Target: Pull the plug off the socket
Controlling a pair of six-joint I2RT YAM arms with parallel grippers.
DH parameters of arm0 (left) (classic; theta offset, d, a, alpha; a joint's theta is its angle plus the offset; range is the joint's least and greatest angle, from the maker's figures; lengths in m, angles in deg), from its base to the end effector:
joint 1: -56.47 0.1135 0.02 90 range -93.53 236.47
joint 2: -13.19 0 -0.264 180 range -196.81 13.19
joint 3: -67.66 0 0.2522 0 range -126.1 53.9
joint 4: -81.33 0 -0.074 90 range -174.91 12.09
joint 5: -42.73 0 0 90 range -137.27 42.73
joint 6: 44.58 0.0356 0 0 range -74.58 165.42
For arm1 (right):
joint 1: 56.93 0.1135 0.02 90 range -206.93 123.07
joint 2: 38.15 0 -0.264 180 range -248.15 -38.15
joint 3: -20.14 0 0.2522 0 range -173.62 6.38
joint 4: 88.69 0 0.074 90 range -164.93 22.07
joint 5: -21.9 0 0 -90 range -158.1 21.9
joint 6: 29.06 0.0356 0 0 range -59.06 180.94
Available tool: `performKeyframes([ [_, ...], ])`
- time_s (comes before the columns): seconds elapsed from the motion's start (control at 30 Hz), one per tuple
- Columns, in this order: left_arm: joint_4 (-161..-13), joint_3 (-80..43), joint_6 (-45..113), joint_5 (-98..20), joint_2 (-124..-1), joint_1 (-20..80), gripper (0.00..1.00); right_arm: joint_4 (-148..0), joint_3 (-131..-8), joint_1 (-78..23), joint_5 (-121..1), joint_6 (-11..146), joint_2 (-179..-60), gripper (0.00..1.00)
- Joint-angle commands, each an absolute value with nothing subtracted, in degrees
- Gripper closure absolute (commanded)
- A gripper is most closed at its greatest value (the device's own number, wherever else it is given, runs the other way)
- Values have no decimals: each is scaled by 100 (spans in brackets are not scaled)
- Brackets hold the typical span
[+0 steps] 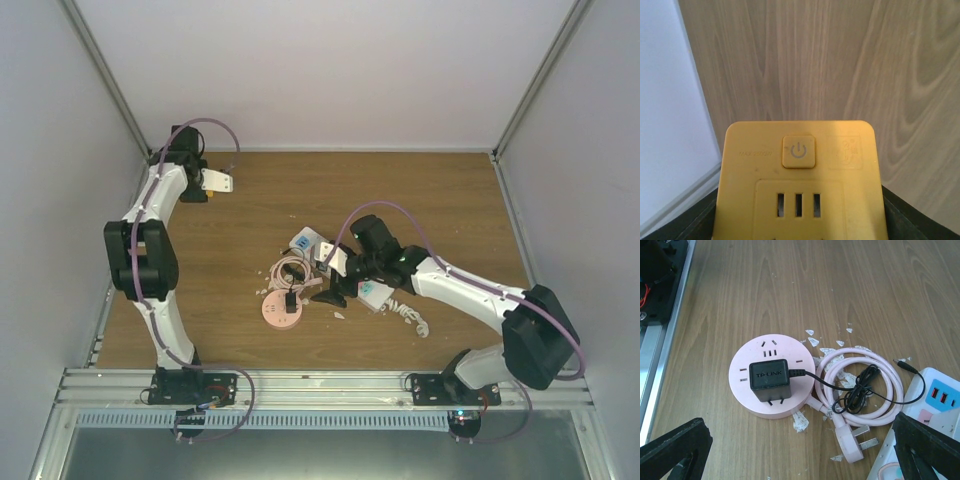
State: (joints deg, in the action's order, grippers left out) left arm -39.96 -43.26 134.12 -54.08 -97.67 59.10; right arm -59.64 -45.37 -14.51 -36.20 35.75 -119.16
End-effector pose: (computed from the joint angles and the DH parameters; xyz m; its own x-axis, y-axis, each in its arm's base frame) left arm 0.4225 0.0236 0.2671 -0.1265 0.9879 0.0894 0.8505 0.0616 0.5224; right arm 0.2059 0.2136 0.2337 -0.1066 -0.5869 -0.8027 -0.9902 0.1358 0.0321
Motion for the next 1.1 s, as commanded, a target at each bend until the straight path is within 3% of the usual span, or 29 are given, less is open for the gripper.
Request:
performKeyframes([
  [0.0, -4438, -4904, 14160, -6055, -10250, 5945, 54, -5942, -4487, -1502, -3510, 3572, -11735, 0],
  [0.23, -5223, -4993, 15290, -6844, -10870, 6030, 57, -5926, -4464, -1522, -3423, 3563, -11777, 0],
  [0.43, -5729, -5196, 16350, -7270, -11302, 6097, 55, -5909, -4409, -1540, -3381, 3532, -11809, 1],
  [1.07, -5922, -5842, 17748, -7580, -12229, 6174, 50, -5834, -4476, -1560, -3309, 3475, -12107, 0],
])
